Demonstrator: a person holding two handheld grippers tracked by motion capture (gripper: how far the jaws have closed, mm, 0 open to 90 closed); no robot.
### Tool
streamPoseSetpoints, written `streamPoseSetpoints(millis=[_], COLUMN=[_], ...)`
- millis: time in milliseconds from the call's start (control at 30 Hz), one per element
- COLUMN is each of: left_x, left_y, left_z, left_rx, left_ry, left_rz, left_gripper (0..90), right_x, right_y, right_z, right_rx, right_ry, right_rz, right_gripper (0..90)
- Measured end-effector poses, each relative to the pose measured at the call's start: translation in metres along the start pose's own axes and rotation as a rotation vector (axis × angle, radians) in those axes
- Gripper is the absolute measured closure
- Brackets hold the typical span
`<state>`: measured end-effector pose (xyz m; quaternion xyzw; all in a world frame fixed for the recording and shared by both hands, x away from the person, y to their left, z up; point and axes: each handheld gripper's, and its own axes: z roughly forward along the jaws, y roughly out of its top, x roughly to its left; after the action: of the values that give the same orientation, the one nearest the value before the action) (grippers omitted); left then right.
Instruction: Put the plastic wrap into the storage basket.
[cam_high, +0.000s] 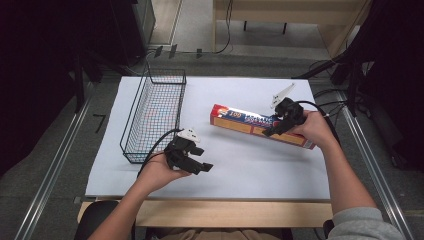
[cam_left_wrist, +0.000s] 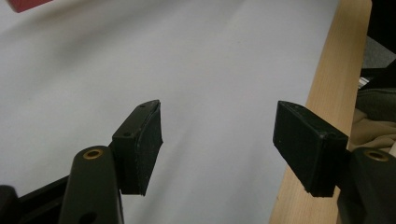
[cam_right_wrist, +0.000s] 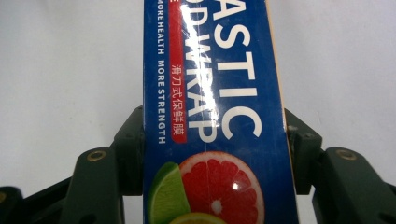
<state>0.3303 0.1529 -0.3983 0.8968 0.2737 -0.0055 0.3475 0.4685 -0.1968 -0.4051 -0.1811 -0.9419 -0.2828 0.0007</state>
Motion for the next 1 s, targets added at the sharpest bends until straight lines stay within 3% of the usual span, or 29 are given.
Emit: streamPoseSetpoints(millis=[133,500,667,1000], left_x=[-0.001,0.004,0.006,0.005], left_y=[0.001,-0.001,-0.003,-0.006], left_z=[-0.003,-0.010,-0.011,-0.016], left_rx=[0.002,-0.010,-0.009,-0.027], left_ry=[0.007,0.016,0.017,0.033], left_rz=[0.008,-0.012,-0.015,0.001], left_gripper=[33.5,33.4,33.3,32.3], right_x=[0.008,0.043,0.051,0.068], right_y=[-0.003,-0.006,-0.008,-0.012], right_z=[-0.002,-0.004,0.001,0.009], right_rx=[0.014,0.011,0.005,0.036], right_ry=[-0.009,-0.019,-0.013,-0.014], right_rz=[0.020,-0.007,-0.002,-0.042], right_gripper=[41.0,41.0,41.0,41.0])
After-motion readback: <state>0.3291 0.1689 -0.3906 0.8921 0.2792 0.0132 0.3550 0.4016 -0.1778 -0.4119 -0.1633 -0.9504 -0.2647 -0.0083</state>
